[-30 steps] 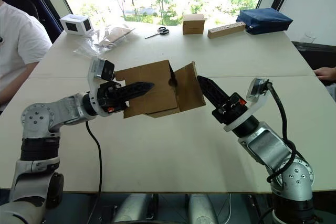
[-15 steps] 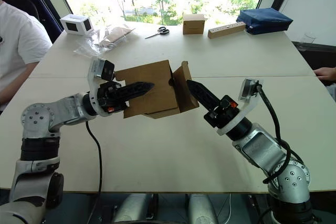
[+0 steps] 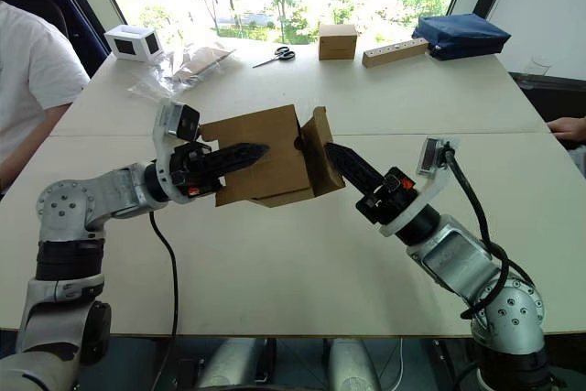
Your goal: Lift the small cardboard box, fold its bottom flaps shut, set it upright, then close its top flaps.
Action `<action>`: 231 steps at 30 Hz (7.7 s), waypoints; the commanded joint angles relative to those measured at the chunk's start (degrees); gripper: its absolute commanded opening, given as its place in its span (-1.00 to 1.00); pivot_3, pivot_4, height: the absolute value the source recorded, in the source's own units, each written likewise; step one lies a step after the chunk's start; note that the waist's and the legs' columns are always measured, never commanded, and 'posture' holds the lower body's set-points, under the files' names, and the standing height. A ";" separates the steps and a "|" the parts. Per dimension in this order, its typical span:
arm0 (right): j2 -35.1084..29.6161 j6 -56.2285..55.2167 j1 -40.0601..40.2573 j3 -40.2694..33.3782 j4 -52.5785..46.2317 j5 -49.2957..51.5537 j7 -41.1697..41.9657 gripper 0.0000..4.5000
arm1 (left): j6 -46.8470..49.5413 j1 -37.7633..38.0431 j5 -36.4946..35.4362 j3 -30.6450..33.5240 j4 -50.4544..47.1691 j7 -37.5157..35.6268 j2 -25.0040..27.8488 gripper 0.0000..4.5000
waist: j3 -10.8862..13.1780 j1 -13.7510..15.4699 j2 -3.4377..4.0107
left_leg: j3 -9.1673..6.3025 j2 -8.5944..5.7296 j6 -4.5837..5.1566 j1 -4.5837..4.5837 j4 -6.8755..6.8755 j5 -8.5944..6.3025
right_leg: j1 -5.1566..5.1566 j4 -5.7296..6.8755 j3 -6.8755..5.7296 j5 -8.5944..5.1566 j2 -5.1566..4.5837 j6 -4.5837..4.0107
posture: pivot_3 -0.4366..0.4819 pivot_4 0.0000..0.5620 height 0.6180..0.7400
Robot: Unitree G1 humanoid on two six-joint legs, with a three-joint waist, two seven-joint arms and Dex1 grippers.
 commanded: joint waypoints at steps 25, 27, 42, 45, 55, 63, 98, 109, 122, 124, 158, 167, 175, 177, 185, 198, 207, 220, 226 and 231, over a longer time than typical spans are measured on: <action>-2.12 0.77 -4.90 2.92 -5.71 -9.53 -0.29 -0.56 | -0.97 0.51 1.37 -0.30 -2.27 -0.42 -1.14 -1.00 | 0.00 0.02 0.00 | 0.00 0.00 0.00 -0.02 0.00 0.00 | -0.02 -0.02 0.00 0.00 0.00 0.00 | -0.05 -0.47 1.00; -2.06 0.80 -5.34 3.15 -5.89 -9.57 -0.81 -0.56 | -1.03 0.55 1.40 -0.30 -2.33 -0.38 -1.19 -1.00 | 0.00 0.03 0.00 | -0.01 0.00 0.00 -0.02 0.00 0.00 | -0.01 -0.03 0.00 0.00 0.00 0.00 | -0.05 -0.47 1.00; -1.92 1.24 -7.13 4.31 -5.26 -11.27 -3.65 -0.56 | -1.60 0.94 0.35 -0.41 -2.86 -0.22 -1.40 -1.00 | 0.00 0.03 0.00 | -0.01 0.00 0.00 -0.05 0.00 0.00 | -0.03 -0.04 0.00 0.00 0.00 0.00 | -0.05 -0.47 1.00; -2.02 1.29 -7.70 4.31 -5.55 -9.95 -3.30 -0.56 | -1.67 0.96 0.56 -0.42 -2.83 -0.17 -1.44 -1.00 | 0.00 0.01 0.00 | -0.01 0.00 0.00 -0.05 0.00 0.00 | -0.03 -0.04 0.00 0.00 0.00 0.00 | -0.05 -0.47 1.00; -2.30 1.81 -8.96 5.57 -5.58 -13.37 -3.85 -0.56 | -2.03 1.03 0.12 -0.67 -2.79 -0.04 -1.88 -1.00 | 0.00 0.02 0.00 | -0.01 0.00 0.00 -0.06 0.00 0.00 | -0.04 -0.05 0.00 0.00 0.00 0.00 | -0.05 -0.47 1.00; -2.31 2.33 -9.96 4.98 -5.40 -11.92 -3.62 -0.56 | -2.22 0.91 0.17 -0.63 -2.49 0.28 -1.98 -1.00 | 0.00 0.00 0.00 | -0.01 0.00 0.00 -0.09 0.00 0.00 | -0.07 -0.06 -0.01 0.00 0.00 0.00 | -0.05 -0.47 1.00; -4.54 5.47 -15.57 8.04 -2.22 -2.71 -1.86 -0.56 | -4.18 0.61 -0.45 -0.62 -3.26 3.73 -4.33 -1.00 | 0.01 0.02 -0.01 | -0.01 0.00 0.00 -0.14 0.00 0.00 | -0.08 -0.09 -0.01 0.00 0.00 0.00 | -0.05 -0.47 1.00; -8.07 4.07 -11.61 -0.72 0.76 -1.37 -1.16 -0.56 | -4.36 1.28 -0.44 -0.08 -3.68 3.40 -3.53 -1.00 | 0.01 0.06 -0.02 | -0.01 0.00 0.01 -0.15 0.00 0.00 | -0.08 -0.10 -0.01 0.00 0.00 0.00 | -0.05 -0.47 1.00; -11.21 5.76 -9.87 -1.54 2.10 -12.27 3.16 -0.99 | 1.05 -4.69 12.76 -5.97 -3.44 -2.65 4.82 -1.00 | 0.03 0.07 -0.05 | -0.01 0.00 0.01 -0.15 0.00 0.00 | -0.09 -0.09 -0.02 0.00 0.02 0.00 | -0.05 -0.47 1.00; -12.15 6.49 -9.47 -1.39 2.50 -14.04 4.90 -0.99 | 1.99 -8.57 19.55 -10.16 -2.90 -8.25 9.10 -1.00 | 0.03 0.12 -0.04 | -0.02 -0.02 0.02 -0.20 0.00 0.00 | -0.11 -0.11 -0.03 0.00 0.08 0.00 | -0.05 -0.47 1.00; -16.33 7.62 0.00 -2.74 -5.41 -39.57 18.36 -1.00 | -36.62 -52.34 96.91 -53.02 20.69 -71.76 -1.00 0.80 | 0.27 0.03 -0.34 | 0.03 0.00 0.36 -0.54 0.15 -0.15 | -0.42 -0.03 -0.09 0.01 0.11 0.06 | -0.05 -0.47 1.00; -14.85 7.15 -2.44 -1.19 -3.87 -42.05 19.22 -1.00 | -30.33 -52.00 85.84 -43.72 18.25 -71.76 9.98 0.99 | 0.26 -1.52 -0.21 | 0.02 0.01 0.36 -0.45 0.15 -0.14 | -0.42 0.12 -0.07 0.01 0.11 0.06 | -0.05 -0.47 1.00; -12.84 5.86 -6.69 4.41 0.44 -51.33 21.41 -1.00 | -18.15 -36.38 78.60 -24.77 14.84 -58.98 10.16 -0.22 | 0.30 -1.16 -0.30 | -0.04 0.02 0.31 -0.54 0.25 -0.10 | -0.49 0.28 -0.05 0.00 0.13 0.06 | -0.05 -0.47 1.00; -12.33 5.46 -7.22 6.17 1.70 -54.06 21.87 -1.00 | -17.54 -31.36 77.08 -19.69 13.44 -54.88 10.31 -0.58 | 0.31 -1.18 -0.31 | 0.00 -0.05 0.30 -0.57 0.27 -0.10 | -0.52 0.28 -0.04 0.01 0.04 0.07 | -0.05 -0.47 1.00; -11.57 5.30 -7.59 15.11 5.92 -66.41 23.01 -1.00 | -23.77 -11.08 77.41 -9.75 8.18 -42.02 9.59 -0.96 | 0.27 -1.24 -0.26 | 0.05 -0.03 0.09 -0.45 0.22 0.02 | -0.66 0.56 0.05 0.02 -0.01 0.06 | -0.05 -0.47 1.00; -5.15 6.44 -11.27 20.83 11.19 -71.54 28.05 -1.00 | -30.37 2.36 78.49 -13.76 7.80 -35.86 1.22 -0.96 | 0.24 0.10 -0.29 | 0.07 -0.05 -0.06 -0.51 0.25 0.10 | -0.77 0.65 0.08 0.03 -0.05 0.04 | -0.05 -0.47 1.00; -4.80 8.40 -12.38 19.74 10.88 -72.45 30.84 -1.00 | -28.50 4.22 76.00 -17.18 3.44 -41.22 2.63 -0.96 | 0.23 0.02 -0.28 | 0.07 -0.05 -0.07 -0.49 0.24 0.11 | -0.76 0.67 0.08 0.03 -0.04 0.03 | -0.05 -0.47 1.00; -7.58 14.82 -7.59 16.43 3.14 -70.07 34.05 -1.00 | -25.34 6.70 75.15 -21.11 -4.36 -44.29 5.08 -0.96 | 0.22 -0.01 -0.27 | 0.06 -0.05 -0.05 -0.48 0.22 0.10 | -0.76 0.68 0.08 0.03 -0.04 0.03 | -0.05 -0.47 1.00; -7.56 16.13 -6.55 17.46 1.18 -70.61 34.22 -1.00 | -25.48 7.53 75.26 -20.56 -3.87 -44.65 7.22 -0.96 | 0.22 -0.10 -0.27 | 0.06 -0.05 -0.05 -0.47 0.23 0.10 | -0.76 0.69 0.08 0.03 -0.04 0.03 | -0.05 -0.47 1.00; -10.92 13.83 -5.38 16.93 2.62 -74.20 34.70 -1.00 | -26.22 9.49 75.63 -20.37 -4.84 -45.68 10.26 -0.96 | 0.22 -0.01 -0.27 | 0.07 -0.05 -0.05 -0.47 0.23 0.10 | -0.75 0.68 0.08 0.03 -0.04 0.03 | -0.05 -0.47 1.00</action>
